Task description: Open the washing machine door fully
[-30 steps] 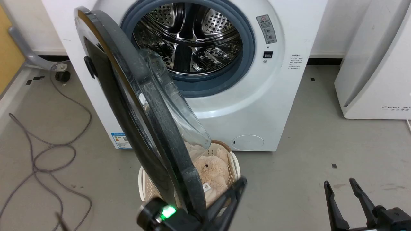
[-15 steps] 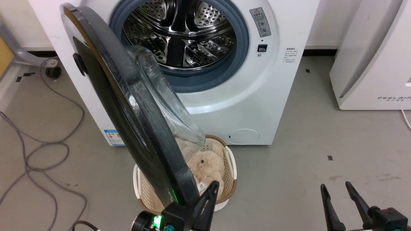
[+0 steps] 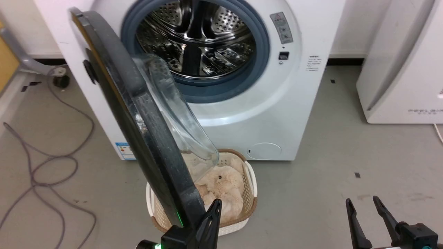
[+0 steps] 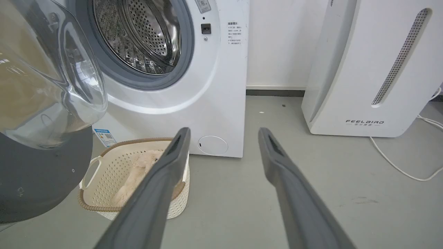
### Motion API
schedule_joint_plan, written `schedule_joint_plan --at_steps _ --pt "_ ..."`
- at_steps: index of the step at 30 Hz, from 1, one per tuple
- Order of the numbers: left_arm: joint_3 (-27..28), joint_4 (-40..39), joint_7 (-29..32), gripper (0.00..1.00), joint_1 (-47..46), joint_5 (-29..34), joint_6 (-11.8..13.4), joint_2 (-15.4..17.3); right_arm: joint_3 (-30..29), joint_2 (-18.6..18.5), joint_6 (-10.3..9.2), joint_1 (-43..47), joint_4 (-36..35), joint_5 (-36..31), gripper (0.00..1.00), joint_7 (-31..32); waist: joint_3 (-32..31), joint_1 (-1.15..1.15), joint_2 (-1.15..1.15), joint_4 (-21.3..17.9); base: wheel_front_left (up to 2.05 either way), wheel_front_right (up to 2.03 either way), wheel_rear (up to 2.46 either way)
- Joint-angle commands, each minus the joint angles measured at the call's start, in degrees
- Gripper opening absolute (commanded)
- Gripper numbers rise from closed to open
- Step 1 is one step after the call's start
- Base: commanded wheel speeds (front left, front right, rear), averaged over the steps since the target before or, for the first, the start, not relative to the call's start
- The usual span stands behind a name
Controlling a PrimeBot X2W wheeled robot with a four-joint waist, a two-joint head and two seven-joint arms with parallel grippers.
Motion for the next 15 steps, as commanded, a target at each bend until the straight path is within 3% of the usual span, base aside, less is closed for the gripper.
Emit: schedule_joint_plan --at_steps 1,15 --pt "0.3 -0.5 0.1 0.00 0.9 -0.2 0.4 0.5 0.1 0.2 0.03 0.1 -0.4 -0.6 1.00 0.0 -0.7 0.00 0.00 1.0 0.00 0.00 0.00" --pt "2.5 -2.6 -0.3 0.00 4.2 -0.6 3.2 1.8 -1.2 0.2 0.03 1.2 -6.8 -2.0 1.00 1.3 -2.5 0.00 0.00 8.6 0.00 0.00 0.00"
